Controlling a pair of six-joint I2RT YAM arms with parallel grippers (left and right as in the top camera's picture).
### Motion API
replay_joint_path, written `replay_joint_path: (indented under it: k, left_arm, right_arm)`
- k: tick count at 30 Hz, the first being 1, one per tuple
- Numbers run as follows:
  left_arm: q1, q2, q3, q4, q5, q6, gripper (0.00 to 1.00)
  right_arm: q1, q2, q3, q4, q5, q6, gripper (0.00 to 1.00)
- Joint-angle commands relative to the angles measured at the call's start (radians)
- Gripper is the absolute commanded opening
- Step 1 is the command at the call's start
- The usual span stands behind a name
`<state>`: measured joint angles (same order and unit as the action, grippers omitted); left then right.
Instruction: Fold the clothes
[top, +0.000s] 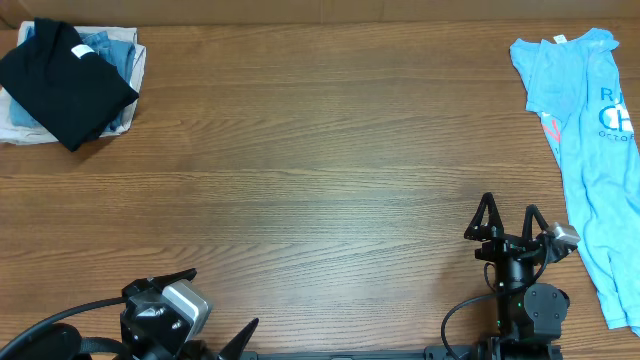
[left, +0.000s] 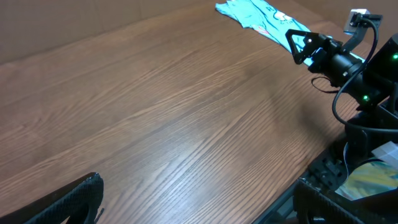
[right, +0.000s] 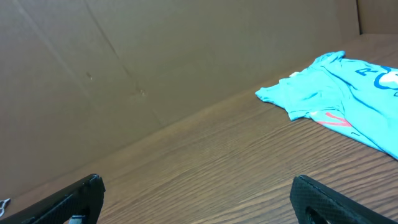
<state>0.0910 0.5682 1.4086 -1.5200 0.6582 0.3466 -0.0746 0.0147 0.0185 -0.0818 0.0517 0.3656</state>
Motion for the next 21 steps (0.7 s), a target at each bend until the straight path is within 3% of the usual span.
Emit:
replay_joint_path:
  k: [1,8,21]
  left_arm:
    - [-0.006,-0.006,0.000,0.003,0.045,-0.082,1.00]
    - [-0.006,-0.058,-0.113,0.117,-0.151,-0.225,1.00]
    - [-0.074,-0.326,-0.752,0.789,-0.264,-0.435,1.00]
  right_arm:
    - [-0.005,-0.012,-0.011,0.003,-0.005,-0.007,1.00]
    - [-0.005,-0.012,-0.011,0.003,-0.005,-0.007,1.00]
    - [-0.005,-0.012,-0.011,0.003,-0.005,-0.007,1.00]
